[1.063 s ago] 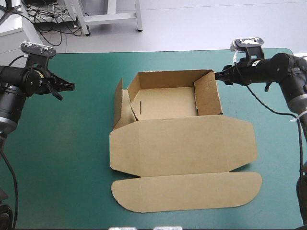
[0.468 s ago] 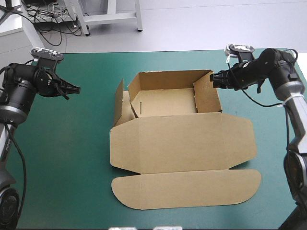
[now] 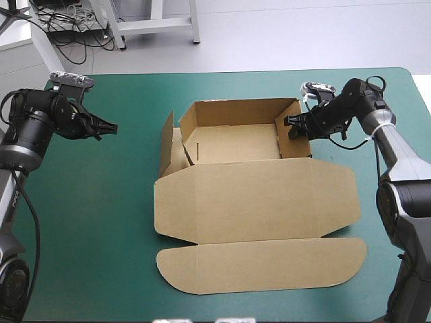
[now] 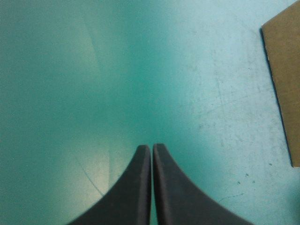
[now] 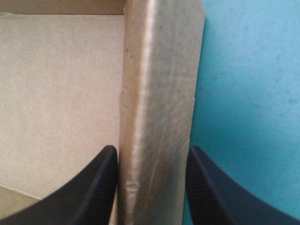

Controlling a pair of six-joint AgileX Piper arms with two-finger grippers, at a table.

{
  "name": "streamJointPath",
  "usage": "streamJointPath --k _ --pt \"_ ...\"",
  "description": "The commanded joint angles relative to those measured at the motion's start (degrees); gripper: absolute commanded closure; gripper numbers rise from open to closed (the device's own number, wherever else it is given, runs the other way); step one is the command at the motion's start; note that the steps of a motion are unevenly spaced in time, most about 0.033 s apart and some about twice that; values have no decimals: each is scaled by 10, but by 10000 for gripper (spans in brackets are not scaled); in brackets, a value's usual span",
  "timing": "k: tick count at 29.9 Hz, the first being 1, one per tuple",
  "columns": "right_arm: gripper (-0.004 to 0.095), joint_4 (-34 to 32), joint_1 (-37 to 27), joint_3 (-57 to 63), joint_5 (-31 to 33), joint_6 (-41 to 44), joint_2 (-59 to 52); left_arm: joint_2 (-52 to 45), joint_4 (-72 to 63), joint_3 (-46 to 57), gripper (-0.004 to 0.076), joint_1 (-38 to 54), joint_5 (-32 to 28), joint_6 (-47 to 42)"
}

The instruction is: Fold the box

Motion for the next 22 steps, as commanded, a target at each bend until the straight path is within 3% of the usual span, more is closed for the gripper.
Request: streamJointPath --k 1,4,8,12,16,22 --pt "692 16 0 -30 0 2 -30 -22 -19 -14 724 1 -20 -8" --pt "926 14 0 -42 17 -3 -30 -22 -36 -14 724 1 -23 -5" --pt "908 12 0 -56 48 -1 -30 -22 -52 -14 724 1 -21 -5" --pt "908 17 -13 -91 120 0 -31 -22 -69 -14 724 8 -21 -8" --pt "909 21 -45 -101 123 21 -68 -22 -138 -14 724 62 -25 -5" --pt "909 19 -92 -101 123 20 -154 -22 -314 -14 724 174 -21 83"
